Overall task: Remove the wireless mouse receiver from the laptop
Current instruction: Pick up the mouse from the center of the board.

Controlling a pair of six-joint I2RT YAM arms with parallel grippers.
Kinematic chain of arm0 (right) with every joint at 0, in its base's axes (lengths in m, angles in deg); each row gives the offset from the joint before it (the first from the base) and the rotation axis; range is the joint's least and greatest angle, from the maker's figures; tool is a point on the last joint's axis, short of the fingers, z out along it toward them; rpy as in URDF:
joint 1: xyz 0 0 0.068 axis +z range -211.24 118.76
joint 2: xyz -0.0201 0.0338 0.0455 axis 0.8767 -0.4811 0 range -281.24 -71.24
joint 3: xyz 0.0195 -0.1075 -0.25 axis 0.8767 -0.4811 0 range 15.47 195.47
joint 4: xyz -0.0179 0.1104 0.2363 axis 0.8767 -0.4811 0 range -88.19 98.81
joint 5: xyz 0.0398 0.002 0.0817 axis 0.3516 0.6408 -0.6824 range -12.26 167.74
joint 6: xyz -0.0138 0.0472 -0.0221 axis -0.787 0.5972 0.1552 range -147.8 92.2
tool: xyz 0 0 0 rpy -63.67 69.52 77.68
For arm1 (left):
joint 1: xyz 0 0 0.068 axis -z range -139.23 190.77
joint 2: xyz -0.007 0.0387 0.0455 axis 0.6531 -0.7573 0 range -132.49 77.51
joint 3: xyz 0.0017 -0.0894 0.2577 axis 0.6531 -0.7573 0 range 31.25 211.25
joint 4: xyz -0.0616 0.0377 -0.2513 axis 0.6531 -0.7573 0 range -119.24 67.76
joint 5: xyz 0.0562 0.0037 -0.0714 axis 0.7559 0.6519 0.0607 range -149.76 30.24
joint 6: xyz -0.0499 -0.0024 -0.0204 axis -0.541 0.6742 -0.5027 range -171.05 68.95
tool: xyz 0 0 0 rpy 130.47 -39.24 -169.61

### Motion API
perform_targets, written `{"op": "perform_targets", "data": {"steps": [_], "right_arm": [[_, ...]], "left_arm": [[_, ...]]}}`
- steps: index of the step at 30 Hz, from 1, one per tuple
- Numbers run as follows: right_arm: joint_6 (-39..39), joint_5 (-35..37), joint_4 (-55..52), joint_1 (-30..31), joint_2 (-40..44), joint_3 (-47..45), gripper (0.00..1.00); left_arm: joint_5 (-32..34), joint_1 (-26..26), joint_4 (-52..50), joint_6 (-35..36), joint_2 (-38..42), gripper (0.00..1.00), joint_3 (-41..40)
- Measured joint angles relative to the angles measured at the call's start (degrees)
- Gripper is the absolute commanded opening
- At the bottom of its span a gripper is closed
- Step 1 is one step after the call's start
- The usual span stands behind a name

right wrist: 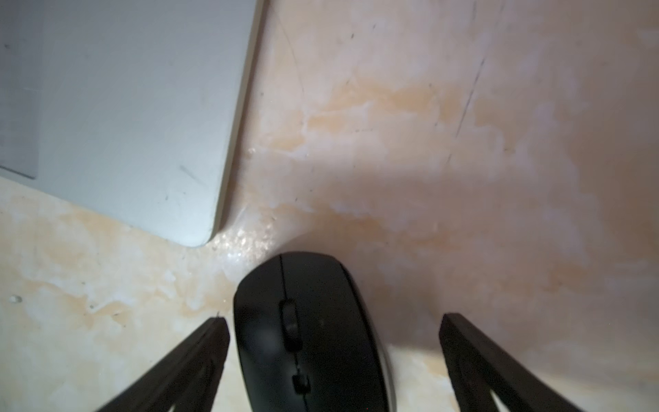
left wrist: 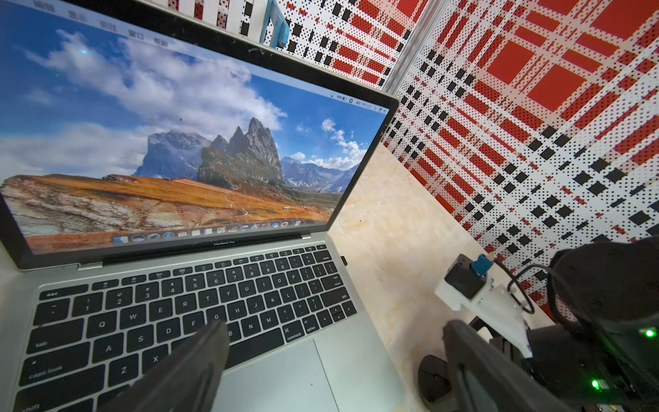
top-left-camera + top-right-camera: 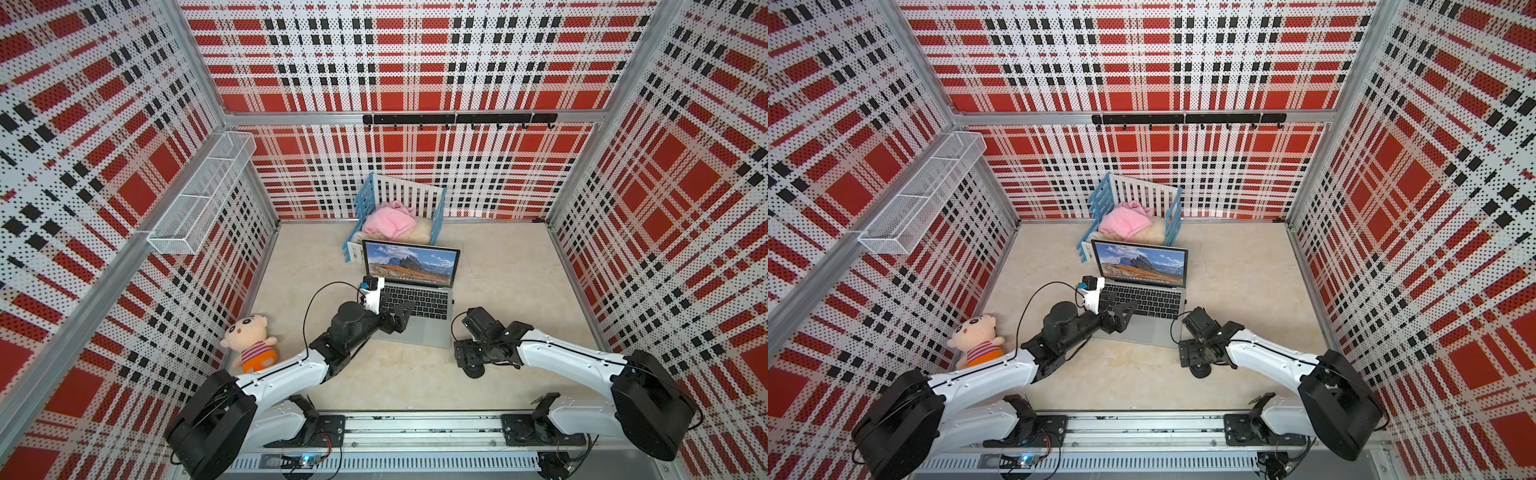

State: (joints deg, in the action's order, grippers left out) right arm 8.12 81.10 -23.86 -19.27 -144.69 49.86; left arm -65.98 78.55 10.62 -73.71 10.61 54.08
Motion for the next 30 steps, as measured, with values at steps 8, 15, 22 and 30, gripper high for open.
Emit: {"op": "perform_targets", "data": {"steps": [8,15,22,30], "right_arm": [[1.01,-0.35,1.49,2.75,-0.24,-1.05,0.94],[3.32,5.03,2.12,7.39,-1.73,-1.03,0.92],[10.29,14.01,7.52,16.48,-2.14,-3.67,0.86],[16.17,21.81,15.02,22.38,-3.1,-6.67,0.83]], "left_arm": [[0.0,0.04,-0.39,0.2,1.03,0.99,-0.2],[0.02,0.04,-0.55,0.17,1.22,0.99,-0.74],[-0.04,0.04,-0.98,0.15,1.36,0.99,-1.07],[-0.94,0.04,-1.27,0.15,1.36,0.99,-1.07]]}}
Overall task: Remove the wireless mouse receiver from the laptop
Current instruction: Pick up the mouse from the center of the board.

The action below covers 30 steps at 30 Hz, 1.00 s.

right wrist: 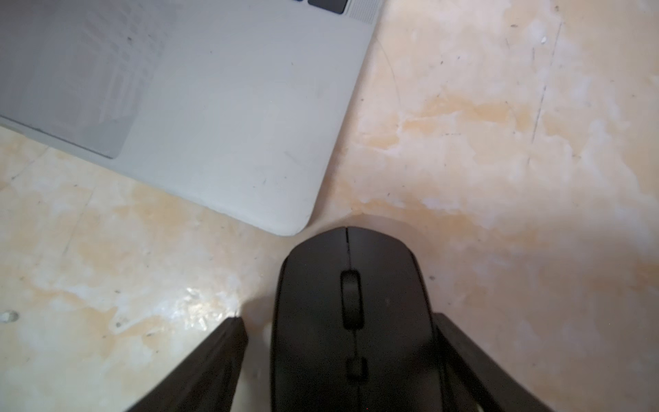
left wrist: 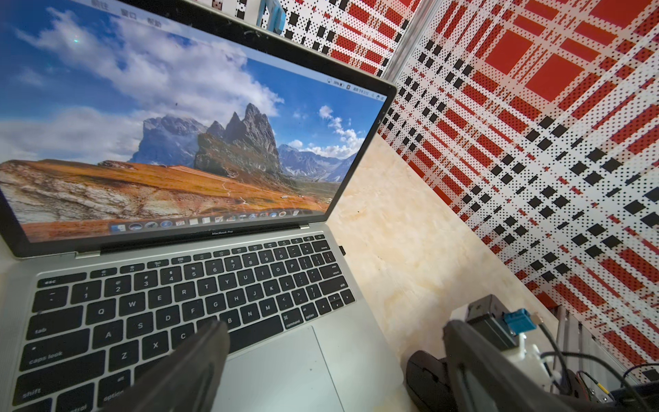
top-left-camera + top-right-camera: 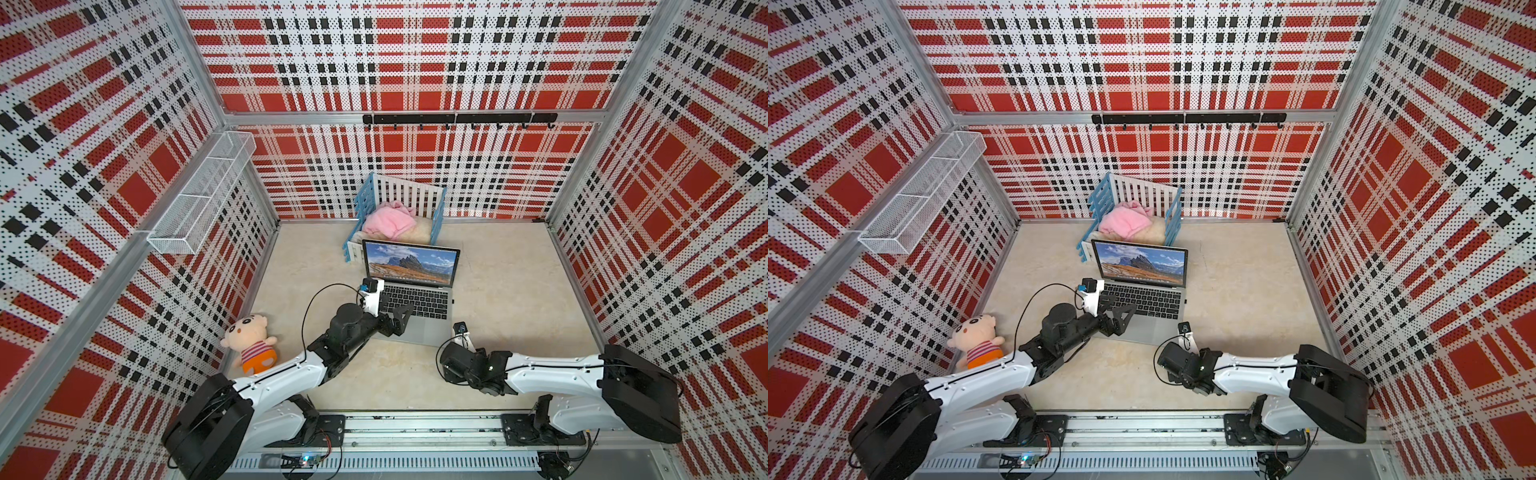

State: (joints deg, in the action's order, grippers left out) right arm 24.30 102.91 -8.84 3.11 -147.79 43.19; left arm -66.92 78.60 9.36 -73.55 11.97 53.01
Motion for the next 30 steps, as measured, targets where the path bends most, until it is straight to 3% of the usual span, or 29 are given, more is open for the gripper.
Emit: {"op": "perform_targets", "data": {"steps": [7,22,24,28,30], "right_arm": [[3.45,2.71,2.86,1.9,3.45,-3.85,0.78],[7.28,5.25,2.86,4.37,2.21,-3.72,0.83],[8.0,5.42,2.51,4.66,2.27,-3.72,0.81],[9.79,5.57,1.22,5.14,3.19,-3.98,0.58],[10.58,5.42,0.85,5.18,3.78,-4.04,0.54]], "left_arm": [[-0.15,0.0,-0.11,0.0,0.02,0.99,-0.46],[-0.15,0.0,-0.17,-0.02,0.0,0.99,-1.01],[-0.15,0.0,-0.17,0.0,0.0,0.99,-1.01],[-0.15,0.04,-0.17,0.0,0.0,0.99,-1.07],[-0.15,0.09,-0.17,0.0,0.0,0.99,-1.09]]}}
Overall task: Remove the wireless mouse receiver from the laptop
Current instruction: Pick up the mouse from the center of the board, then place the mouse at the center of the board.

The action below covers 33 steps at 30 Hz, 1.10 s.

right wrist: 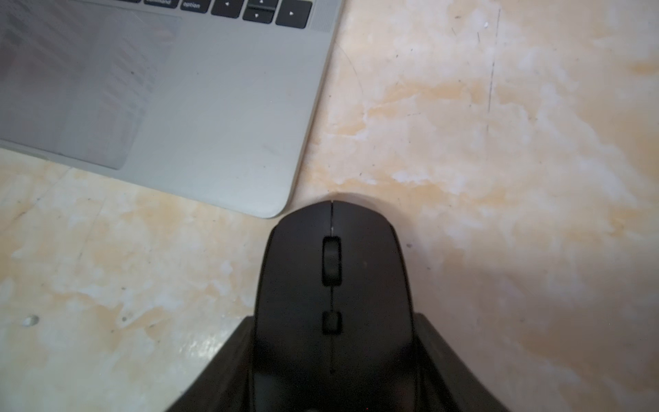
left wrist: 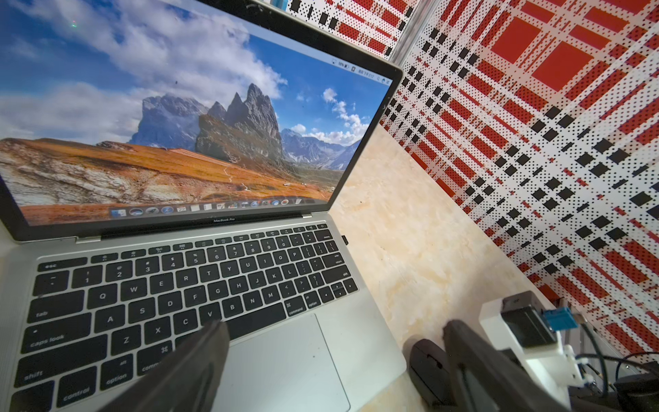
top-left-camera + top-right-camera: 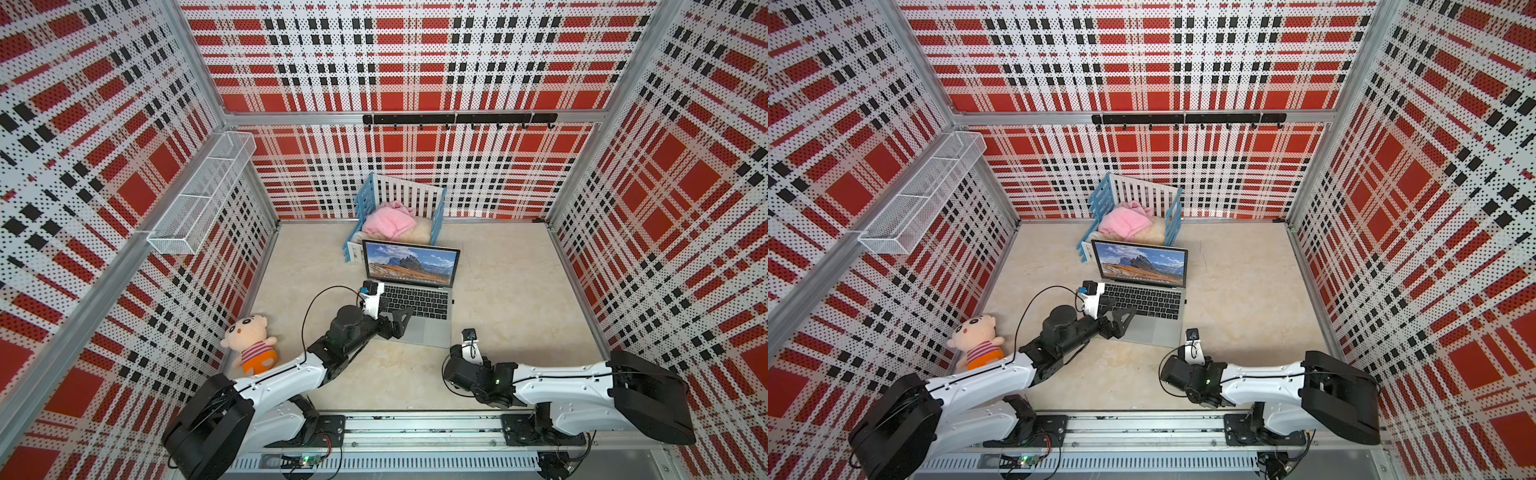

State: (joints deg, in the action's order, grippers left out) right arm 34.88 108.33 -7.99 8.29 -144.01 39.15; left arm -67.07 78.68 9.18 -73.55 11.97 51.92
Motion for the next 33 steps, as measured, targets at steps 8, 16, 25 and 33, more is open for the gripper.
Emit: {"op": "perform_targets", "data": {"steps": [8,16,25,33], "right_arm": [[-0.81,-3.82,-7.82,0.17,1.18,3.54,0.53],[-13.84,-19.26,-14.75,-13.44,16.31,16.65,0.51],[-29.64,-58.6,-5.75,-36.54,5.62,35.91,0.52],[-24.94,-89.31,10.47,-42.25,-11.89,47.39,0.55]], "left_arm": [[0.02,0.0,0.0,0.02,0.02,0.99,0.0],[-4.44,-6.49,-0.5,-0.48,1.36,0.99,1.36],[-16.2,-20.57,-0.5,-4.07,5.6,0.99,7.13],[-30.38,-22.84,1.11,-0.5,1.9,0.97,19.34]]}}
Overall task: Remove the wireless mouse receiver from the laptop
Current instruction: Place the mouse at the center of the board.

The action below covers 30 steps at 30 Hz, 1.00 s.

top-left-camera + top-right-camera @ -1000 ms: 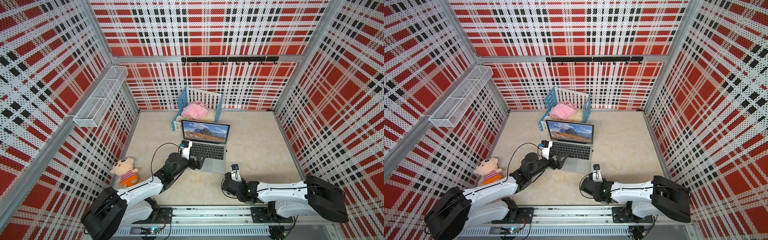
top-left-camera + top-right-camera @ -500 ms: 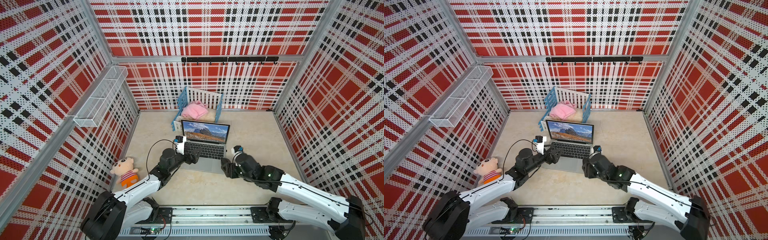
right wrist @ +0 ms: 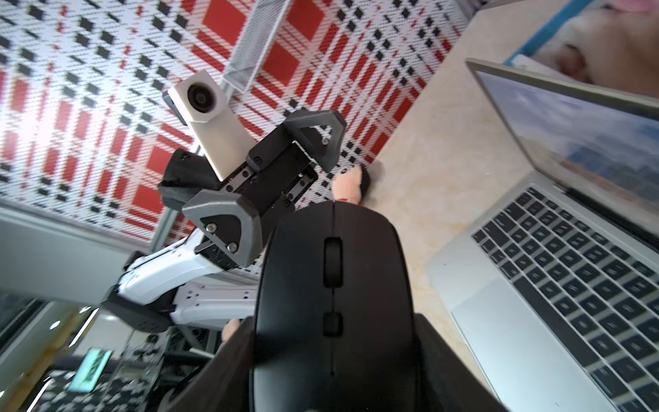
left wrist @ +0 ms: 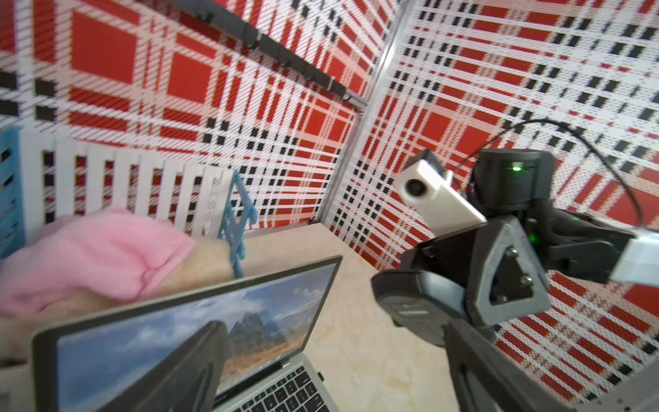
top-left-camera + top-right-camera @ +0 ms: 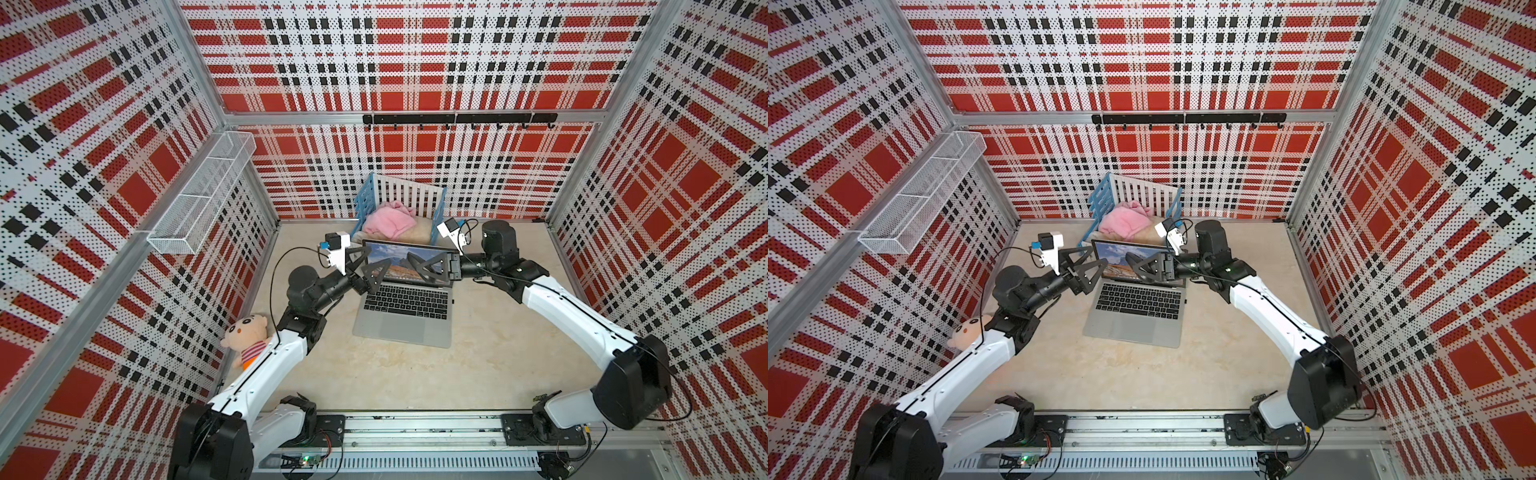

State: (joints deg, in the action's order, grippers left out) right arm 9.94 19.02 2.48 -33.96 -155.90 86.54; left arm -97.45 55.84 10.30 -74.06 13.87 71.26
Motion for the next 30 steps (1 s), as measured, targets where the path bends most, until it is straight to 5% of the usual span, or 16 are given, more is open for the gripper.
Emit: {"op": "perform_targets", "data": {"steps": [4,11,20,30], "right_arm": [[0.59,-7.98,1.79,0.0,-3.39,3.45,0.55],[-0.31,-13.33,1.79,0.02,-3.98,3.87,0.55],[-1.73,-14.4,0.39,2.45,-5.88,3.02,0.55],[-3.28,-14.51,-1.99,4.07,-8.5,3.02,0.55]], "left_arm": [[-9.05,-0.13,0.42,5.92,-4.17,0.89,5.16],[-18.21,-1.86,-7.89,27.28,-4.85,0.85,6.69],[-16.63,5.84,-36.83,56.98,-9.9,0.81,18.36],[-15.8,6.23,-48.57,68.59,-9.46,0.65,18.67]]}}
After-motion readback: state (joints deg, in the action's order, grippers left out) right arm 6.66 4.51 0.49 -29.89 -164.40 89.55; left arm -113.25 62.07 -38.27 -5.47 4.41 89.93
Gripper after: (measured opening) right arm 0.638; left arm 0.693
